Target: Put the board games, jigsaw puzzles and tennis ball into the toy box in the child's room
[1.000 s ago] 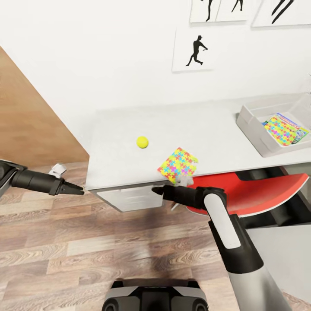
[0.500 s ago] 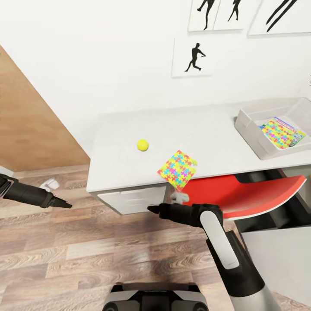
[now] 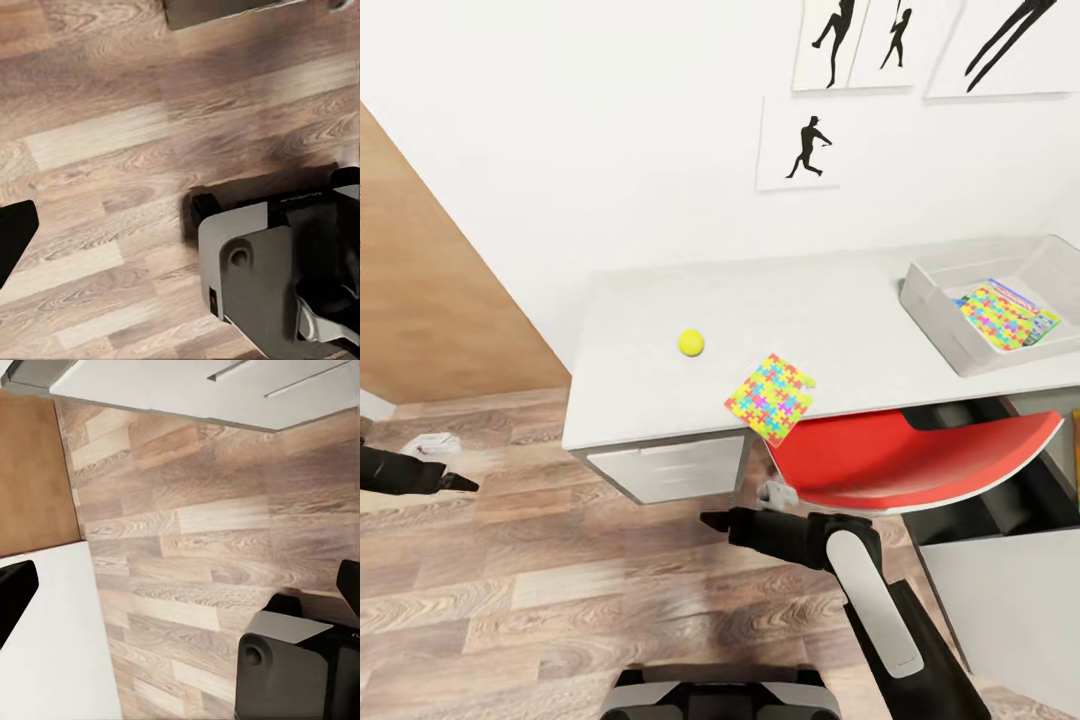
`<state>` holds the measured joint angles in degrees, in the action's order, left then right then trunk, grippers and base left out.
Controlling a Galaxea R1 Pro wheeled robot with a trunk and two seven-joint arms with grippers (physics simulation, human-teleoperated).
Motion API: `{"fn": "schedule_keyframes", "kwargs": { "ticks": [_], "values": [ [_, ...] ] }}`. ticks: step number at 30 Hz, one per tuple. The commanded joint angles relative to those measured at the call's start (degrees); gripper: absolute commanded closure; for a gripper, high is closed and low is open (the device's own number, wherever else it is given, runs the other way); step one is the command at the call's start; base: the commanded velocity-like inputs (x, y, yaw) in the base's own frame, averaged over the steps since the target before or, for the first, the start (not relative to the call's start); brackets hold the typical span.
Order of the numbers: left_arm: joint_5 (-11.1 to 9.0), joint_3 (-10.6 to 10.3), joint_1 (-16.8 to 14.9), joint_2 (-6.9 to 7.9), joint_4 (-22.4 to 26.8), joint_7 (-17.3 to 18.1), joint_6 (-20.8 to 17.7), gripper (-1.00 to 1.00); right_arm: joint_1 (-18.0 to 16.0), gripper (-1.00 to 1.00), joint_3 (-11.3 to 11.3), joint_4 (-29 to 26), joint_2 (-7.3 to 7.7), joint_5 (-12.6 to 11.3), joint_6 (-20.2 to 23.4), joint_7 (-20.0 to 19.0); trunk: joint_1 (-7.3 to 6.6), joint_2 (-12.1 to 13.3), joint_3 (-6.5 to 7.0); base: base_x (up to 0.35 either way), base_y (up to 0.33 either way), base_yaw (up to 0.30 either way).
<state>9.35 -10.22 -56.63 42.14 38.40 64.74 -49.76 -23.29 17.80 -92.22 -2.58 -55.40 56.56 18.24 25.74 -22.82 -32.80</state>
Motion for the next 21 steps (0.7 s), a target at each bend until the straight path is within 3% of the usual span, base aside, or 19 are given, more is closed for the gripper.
{"fn": "schedule_keyframes", "kwargs": {
  "ticks": [1, 3, 4, 6, 7, 9, 11, 13, 15, 17, 19, 21],
  "values": [
    [0.3, 4.0, -0.1, -0.36, -2.2, -1.6, -0.5, -1.0, 0.5, -1.0, 0.0, -0.1, 0.01, -0.4, 0.0, 0.6, 0.04, -0.1, 0.01, 0.0, 0.0, 0.0],
    [0.3, 12.7, -0.1, -0.67, -5.9, -4.6, -0.4, -1.0, 1.5, -1.0, 0.0, -0.1, 0.05, -0.2, -0.5, 0.6, 0.04, -0.1, 0.2, 0.0, 0.0, 0.0],
    [0.3, 14.9, -0.1, -0.65, -7.0, -4.9, -0.4, -1.0, 1.7, -1.0, 0.0, -0.1, 0.09, -0.2, -0.7, 0.6, 0.04, -0.1, 0.3, 0.0, 0.0, 0.0],
    [0.2, 23.9, -0.1, -0.46, -11.9, -5.6, 1.1, -1.0, 2.9, -1.0, 0.0, -0.1, 0.2, -0.1, -1.1, 0.6, 0.04, -0.1, 0.48, 0.0, 0.0, 0.0],
    [0.2, 26.0, -0.1, -0.43, -13.3, -5.7, 1.8, -1.0, 3.3, -1.0, 0.0, -0.1, 0.22, -0.1, -1.2, 0.6, 0.04, -0.1, 0.58, 0.0, 0.0, 0.0],
    [0.2, 33.9, -0.1, -0.39, -18.7, -4.5, 5.9, -1.0, 4.6, -1.0, 0.0, -0.1, 0.27, 0.0, -1.6, 0.6, 0.04, -0.1, 0.76, 0.0, 0.0, 0.0],
    [0.4, 37.9, -0.1, -0.61, -22.6, -1.0, 9.8, -1.0, 5.4, -1.0, 0.0, -0.1, 0.28, 0.0, -2.5, 0.6, 0.04, -0.1, 0.95, 0.0, 0.0, 0.0],
    [0.6, 39.9, -0.1, -0.86, -26.0, 4.7, 13.9, -1.0, 5.9, -1.0, 0.1, -0.1, 0.32, 0.0, -3.3, 0.6, 0.04, -0.1, 1.14, 0.0, 0.0, 0.0],
    [1.0, 41.1, 0.0, -1.08, -29.4, 14.7, 19.7, -1.0, 6.3, -1.0, 0.2, -0.1, 0.36, 0.0, -3.9, 0.6, 0.04, -0.1, 1.32, 0.0, 0.0, 0.0],
    [1.5, 41.4, 0.0, -1.13, -31.5, 21.5, 24.1, -1.0, 6.4, -1.0, 0.2, -0.1, 0.37, 0.1, -4.2, 0.6, 0.04, -0.1, 1.51, 0.0, 0.0, 0.0],
    [1.9, 41.6, 0.1, -0.95, -33.0, 25.0, 27.4, -1.0, 6.4, -1.0, 0.2, -0.1, 0.38, 0.2, -4.3, 0.6, 0.04, -0.1, 1.7, 0.0, 0.0, 0.0],
    [2.2, 41.7, 0.1, -0.8, -34.3, 25.3, 29.3, -1.0, 6.5, -1.0, 0.2, -0.1, 0.49, 0.3, -4.4, 0.6, 0.04, -0.1, 1.88, 0.0, 0.0, 0.0]
  ]
}}
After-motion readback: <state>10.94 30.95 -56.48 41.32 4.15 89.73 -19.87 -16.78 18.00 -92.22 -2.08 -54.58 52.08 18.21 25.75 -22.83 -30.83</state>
